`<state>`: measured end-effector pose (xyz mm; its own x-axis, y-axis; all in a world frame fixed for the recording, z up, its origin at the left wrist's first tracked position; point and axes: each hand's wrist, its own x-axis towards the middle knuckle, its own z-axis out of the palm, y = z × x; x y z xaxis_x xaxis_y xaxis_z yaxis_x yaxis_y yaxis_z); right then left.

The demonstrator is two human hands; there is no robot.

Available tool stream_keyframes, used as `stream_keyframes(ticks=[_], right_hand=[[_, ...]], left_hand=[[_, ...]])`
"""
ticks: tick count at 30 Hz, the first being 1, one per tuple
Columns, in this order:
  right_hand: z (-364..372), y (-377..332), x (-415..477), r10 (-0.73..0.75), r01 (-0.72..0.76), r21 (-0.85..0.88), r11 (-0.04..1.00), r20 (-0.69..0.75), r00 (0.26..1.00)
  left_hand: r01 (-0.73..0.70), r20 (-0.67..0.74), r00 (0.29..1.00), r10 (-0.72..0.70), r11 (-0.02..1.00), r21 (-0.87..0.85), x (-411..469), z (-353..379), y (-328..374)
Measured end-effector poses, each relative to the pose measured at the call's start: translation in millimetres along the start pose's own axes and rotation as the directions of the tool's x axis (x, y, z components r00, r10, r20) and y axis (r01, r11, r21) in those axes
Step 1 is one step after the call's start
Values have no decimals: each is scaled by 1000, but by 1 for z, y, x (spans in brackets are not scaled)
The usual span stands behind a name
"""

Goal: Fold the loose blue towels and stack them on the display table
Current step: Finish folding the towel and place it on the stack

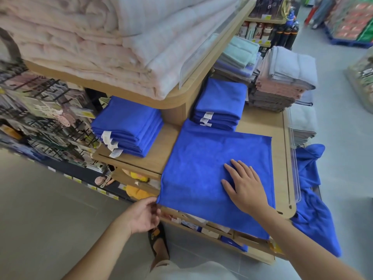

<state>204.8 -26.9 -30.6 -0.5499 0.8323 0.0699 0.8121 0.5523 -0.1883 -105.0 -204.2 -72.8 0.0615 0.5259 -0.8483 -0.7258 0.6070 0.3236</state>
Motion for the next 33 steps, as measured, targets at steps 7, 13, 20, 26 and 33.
stream_keyframes(ticks=[7, 13, 20, 26, 33], right_hand=[[-1, -1, -1, 3, -3, -3, 1000, -2, 1000], [-2, -1, 0, -2, 2, -8, 1000, -4, 1000], [0, -1, 0, 6, -6, -11, 1000, -5, 1000], [-1, -2, 0, 2, -2, -10, 1000, 0, 1000], [-1, -2, -1, 3, -3, -10, 1000, 12, 1000]], left_hand=[[50, -71, 996, -45, 996, 78, 3, -9, 2], [-16, -118, 992, 40, 981, 196, 2, 1, 8], [-328, 37, 932, 360, 798, 505, -1, 16, -5], [-375, -71, 863, 500, 730, 572, 11, -14, -17], [-388, -101, 871, 481, 799, 458, 13, -27, -29]])
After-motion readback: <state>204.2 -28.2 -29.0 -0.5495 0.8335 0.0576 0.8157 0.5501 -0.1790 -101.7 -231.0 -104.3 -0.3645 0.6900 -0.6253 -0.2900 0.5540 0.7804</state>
